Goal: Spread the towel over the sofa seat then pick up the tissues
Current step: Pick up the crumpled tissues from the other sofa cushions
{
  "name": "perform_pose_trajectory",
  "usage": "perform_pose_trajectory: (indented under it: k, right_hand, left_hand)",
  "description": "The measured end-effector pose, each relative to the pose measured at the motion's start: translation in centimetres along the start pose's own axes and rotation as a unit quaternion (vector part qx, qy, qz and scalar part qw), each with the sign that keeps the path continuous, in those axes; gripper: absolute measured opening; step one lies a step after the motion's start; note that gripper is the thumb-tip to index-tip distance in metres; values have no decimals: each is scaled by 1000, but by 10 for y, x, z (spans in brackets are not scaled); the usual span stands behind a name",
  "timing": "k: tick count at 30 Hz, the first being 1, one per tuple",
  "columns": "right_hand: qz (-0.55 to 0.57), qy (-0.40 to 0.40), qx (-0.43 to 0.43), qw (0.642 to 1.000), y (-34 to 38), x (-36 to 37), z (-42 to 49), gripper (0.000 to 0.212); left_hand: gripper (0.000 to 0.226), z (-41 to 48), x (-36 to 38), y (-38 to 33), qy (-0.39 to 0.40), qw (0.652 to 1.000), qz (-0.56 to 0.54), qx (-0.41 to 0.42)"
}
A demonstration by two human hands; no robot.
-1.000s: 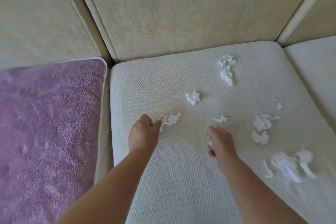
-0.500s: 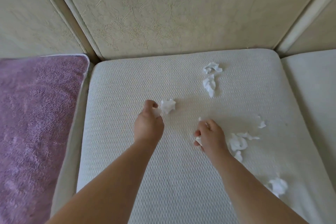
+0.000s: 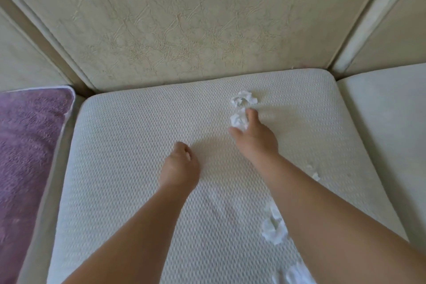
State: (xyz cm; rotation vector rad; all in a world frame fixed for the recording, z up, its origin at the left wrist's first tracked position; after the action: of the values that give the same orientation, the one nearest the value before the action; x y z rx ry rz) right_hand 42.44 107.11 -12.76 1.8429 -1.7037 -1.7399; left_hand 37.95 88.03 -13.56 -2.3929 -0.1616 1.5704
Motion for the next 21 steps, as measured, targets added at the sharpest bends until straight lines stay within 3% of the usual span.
perform_pose_trajectory:
  k: [4,7,10,13,16,18,21]
  right_hand:
    - [-39,26,-79,996,7,15,6,25]
    - [5,-40,-117,992,20,-4,9,32]
    - [112,-96,-79,986,30,-32,40,21]
    - [31,-3,-9,999,26,-24,64,49]
    - [-11,39,-22,999,21,-7,60,35]
    - [99,35,-11,994,15,-4,50,28]
    - [299,16,66,952,-10,-15,24,16]
  left_hand:
    - [16,4,17,-4,41,997,59,26]
    - [17,2,20,-4,77,995,56,29]
    - [15,3,22,-7,94,993,57,34]
    - [14,9,26,-8,98,992,74,34]
    - [16,13,29,-6,98,992,79,31]
    - [16,14,29,-3,97,992,78,28]
    - [17,13,29,0,97,993,69,23]
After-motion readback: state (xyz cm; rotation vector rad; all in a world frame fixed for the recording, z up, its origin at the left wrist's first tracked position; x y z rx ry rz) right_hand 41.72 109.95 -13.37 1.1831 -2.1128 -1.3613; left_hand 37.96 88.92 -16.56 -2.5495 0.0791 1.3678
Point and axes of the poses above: each hand's wrist, its own z-axis towards the middle knuckle, its own x-axis out of the palm, y = z × x, the point moved 7 cm from there along z, towards the middle knuckle, and after that the axes turned 14 degrees about z, right-handed, at the moved point
